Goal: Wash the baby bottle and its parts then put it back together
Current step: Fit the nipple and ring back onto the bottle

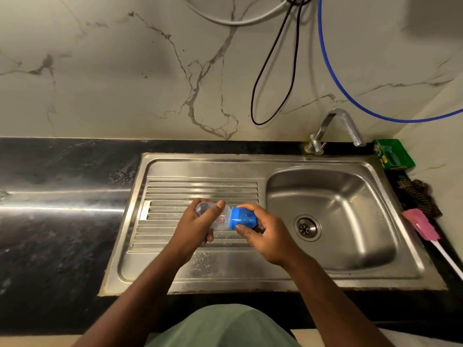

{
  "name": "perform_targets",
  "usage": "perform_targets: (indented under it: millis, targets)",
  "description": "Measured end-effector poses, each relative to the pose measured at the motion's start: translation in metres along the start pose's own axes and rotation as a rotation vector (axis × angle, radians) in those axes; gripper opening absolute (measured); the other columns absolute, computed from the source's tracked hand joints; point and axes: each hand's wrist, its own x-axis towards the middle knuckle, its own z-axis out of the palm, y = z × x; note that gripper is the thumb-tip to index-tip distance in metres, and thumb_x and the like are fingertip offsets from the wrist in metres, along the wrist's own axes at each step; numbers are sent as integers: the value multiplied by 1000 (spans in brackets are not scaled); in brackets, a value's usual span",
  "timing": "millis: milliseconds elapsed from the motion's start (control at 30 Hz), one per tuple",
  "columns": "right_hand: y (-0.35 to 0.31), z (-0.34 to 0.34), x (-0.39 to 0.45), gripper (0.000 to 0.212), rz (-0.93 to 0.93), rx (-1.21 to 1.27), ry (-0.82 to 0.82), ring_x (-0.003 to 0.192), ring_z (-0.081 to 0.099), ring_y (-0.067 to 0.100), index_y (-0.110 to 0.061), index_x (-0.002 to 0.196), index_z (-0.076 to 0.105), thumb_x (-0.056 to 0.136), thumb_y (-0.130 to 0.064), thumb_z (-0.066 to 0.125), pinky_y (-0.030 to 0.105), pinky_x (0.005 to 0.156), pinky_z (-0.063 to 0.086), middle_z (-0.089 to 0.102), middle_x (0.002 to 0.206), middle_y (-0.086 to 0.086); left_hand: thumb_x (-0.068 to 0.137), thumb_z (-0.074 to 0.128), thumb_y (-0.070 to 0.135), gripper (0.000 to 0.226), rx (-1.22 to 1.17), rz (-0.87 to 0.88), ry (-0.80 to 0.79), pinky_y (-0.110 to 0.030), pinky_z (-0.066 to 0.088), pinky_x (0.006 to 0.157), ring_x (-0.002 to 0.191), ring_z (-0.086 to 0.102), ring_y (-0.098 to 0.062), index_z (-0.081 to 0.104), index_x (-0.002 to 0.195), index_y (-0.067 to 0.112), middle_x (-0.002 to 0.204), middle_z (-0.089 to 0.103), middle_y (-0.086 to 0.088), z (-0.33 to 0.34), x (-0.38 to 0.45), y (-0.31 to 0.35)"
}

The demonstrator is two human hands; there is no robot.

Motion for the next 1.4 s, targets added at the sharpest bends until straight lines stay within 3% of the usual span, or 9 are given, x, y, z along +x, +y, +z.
perform_targets:
  millis: [267, 367, 467, 567, 800, 933, 1033, 1200, 1400]
  targets:
    - [-18, 6, 10, 54, 298, 177, 18, 52, 61, 18, -16, 123, 62, 92, -60, 57, 31, 49, 52, 67, 68, 3, 96, 72, 32, 32, -5, 140, 64, -24, 46, 43, 49, 57, -14, 56, 112, 9, 84, 66, -10, 5, -3, 4]
    - [-12, 4, 8, 59, 309, 131, -23, 80, 73, 19, -27, 132, 57, 87, -66, 62, 39, 72, 64, 73, 99, 0, 95, 72, 37, 30, 49, 142, 44, -28, 52, 47, 55, 61, -16, 59, 110, 14, 93, 69, -12, 1, 1, 5]
    - [-5, 0, 2, 60, 77, 5, 39, 108, 69, 17, -37, 135, 51, 83, -49, 80, 32, 86, 62, 62, 128, -8, 96, 71, 41, 29, 0, 72, 46, -26, 50, 46, 56, 60, -18, 61, 108, 17, 95, 69, -17, 1, 4, 2]
    - [-6, 2, 3, 46, 35, 13, 41, 102, 69, 16, -33, 129, 57, 90, -29, 80, 30, 82, 61, 64, 121, -2, 98, 69, 42, 31, 7, 61, 10, -23, 47, 46, 54, 56, -13, 61, 107, 14, 91, 68, -15, 2, 5, 0]
    - [-15, 2, 11, 26, 183, 203, 70, 70, 67, 18, -18, 110, 68, 90, -28, 80, 34, 67, 58, 70, 85, 4, 93, 59, 57, 46, -42, 16, -15, -28, 48, 48, 52, 60, -17, 60, 115, 18, 77, 71, -4, 7, 5, -6]
    - [-14, 3, 21, 32, 182, 166, 145, 82, 70, 21, -24, 112, 69, 86, -34, 84, 36, 77, 60, 74, 95, 1, 96, 66, 49, 41, 56, 119, -67, -30, 62, 75, 92, 74, -13, 58, 131, 29, 116, 72, 4, -4, 17, -22]
    - [-12, 6, 27, 39, 186, 87, 171, 88, 71, 21, -27, 111, 67, 80, -40, 87, 36, 79, 61, 74, 99, -1, 87, 82, 38, 47, 281, 278, -109, -23, 56, 95, 117, 66, -8, 67, 131, 30, 132, 65, 13, -26, 30, -39]
    - [-14, 25, 47, 45, 173, -59, 151, 95, 66, 2, -30, 113, 65, 77, -45, 88, 12, 75, 51, 66, 114, -8, 75, 88, 46, 62, 406, 402, -78, -11, 50, 92, 115, 64, -1, 70, 132, 27, 126, 69, 17, -30, 39, -53]
    - [11, 54, 74, 58, 193, -130, 50, 114, 60, -3, -35, 131, 58, 81, -30, 87, 14, 92, 47, 66, 125, -17, 83, 88, 19, 56, 412, 309, 20, -26, 58, 94, 109, 67, 0, 68, 136, 25, 122, 70, 19, -45, 66, -75]
